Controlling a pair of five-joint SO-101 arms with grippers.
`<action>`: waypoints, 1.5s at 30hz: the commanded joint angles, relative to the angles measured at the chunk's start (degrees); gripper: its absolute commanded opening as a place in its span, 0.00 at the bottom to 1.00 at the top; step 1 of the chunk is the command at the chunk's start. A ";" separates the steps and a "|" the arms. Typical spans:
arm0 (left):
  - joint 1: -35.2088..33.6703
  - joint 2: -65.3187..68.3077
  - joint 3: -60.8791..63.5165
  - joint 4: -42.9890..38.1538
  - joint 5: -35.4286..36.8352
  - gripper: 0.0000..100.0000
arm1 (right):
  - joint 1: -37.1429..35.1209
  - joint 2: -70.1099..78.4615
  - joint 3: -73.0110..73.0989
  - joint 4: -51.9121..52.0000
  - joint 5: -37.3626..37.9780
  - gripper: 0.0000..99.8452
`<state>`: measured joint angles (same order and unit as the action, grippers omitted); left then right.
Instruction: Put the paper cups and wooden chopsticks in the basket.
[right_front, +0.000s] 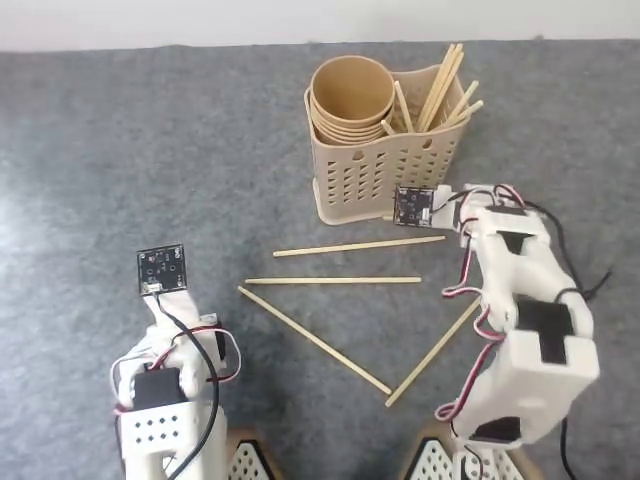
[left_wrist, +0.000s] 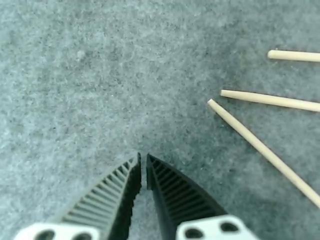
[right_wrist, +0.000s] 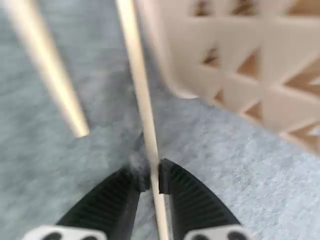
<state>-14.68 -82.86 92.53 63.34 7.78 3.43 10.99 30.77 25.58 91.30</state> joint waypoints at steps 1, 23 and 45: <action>0.18 -0.70 -0.22 -0.44 -0.35 0.01 | -1.19 -9.63 -0.35 9.63 0.62 0.01; 0.18 -0.70 -0.22 -0.62 -0.26 0.01 | -16.22 -54.81 -0.44 33.54 -27.08 0.01; 0.18 -0.70 -0.22 -0.62 -0.26 0.01 | -14.46 -44.62 -0.79 -23.34 -85.63 0.01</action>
<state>-14.68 -82.86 92.53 63.34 7.78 -11.87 -37.54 30.86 8.00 6.37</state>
